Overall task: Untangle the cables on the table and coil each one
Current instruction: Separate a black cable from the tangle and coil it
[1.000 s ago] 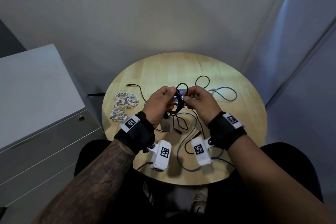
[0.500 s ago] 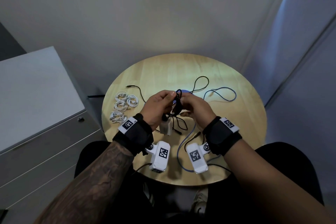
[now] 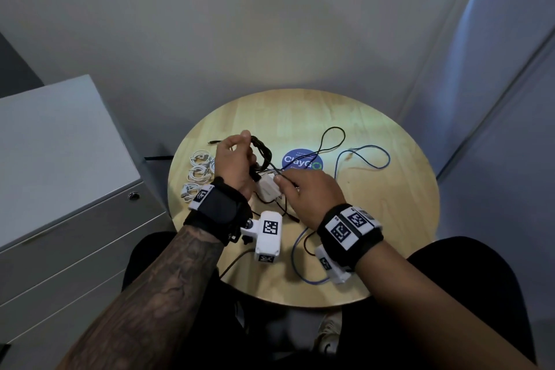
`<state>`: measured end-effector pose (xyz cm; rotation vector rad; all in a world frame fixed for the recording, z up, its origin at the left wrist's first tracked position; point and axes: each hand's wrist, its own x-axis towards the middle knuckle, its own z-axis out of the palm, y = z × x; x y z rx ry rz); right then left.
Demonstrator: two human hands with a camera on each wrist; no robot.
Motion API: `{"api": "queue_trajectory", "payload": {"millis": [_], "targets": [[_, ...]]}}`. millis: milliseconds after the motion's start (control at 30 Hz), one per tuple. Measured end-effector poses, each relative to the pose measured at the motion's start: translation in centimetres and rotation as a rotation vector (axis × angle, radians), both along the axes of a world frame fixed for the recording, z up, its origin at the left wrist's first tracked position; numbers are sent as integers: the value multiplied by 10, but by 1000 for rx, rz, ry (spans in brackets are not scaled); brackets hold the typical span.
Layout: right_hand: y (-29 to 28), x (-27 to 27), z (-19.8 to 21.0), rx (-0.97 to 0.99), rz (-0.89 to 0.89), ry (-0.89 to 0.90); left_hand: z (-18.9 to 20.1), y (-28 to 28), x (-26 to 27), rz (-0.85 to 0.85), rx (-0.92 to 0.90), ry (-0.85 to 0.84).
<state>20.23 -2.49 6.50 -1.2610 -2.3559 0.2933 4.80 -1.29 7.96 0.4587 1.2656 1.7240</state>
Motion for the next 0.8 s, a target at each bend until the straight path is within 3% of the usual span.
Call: {"api": "queue_trajectory", "payload": {"millis": [133,200,367,567,633,733,800], "targets": [[3,-5,6,10,53,-24,4,6,-8,-20,7,-131],[5,-3,6,-52,54,19,7,5,-10,-92,4,-88],[12,-7,12,-496,-19,578,9,-1,-4,-303,2,154],[19,-6,8,-673,24,796,7,-7,-6,-478,56,4],[22,-4,8,-663,14,813,7,-11,-11,-497,57,105],[26,-4,6,-672,-5,839,6,-18,-23,-500,12,444],[23,-7,2,-695,14,824,3,-21,-30,-490,-32,511]]}}
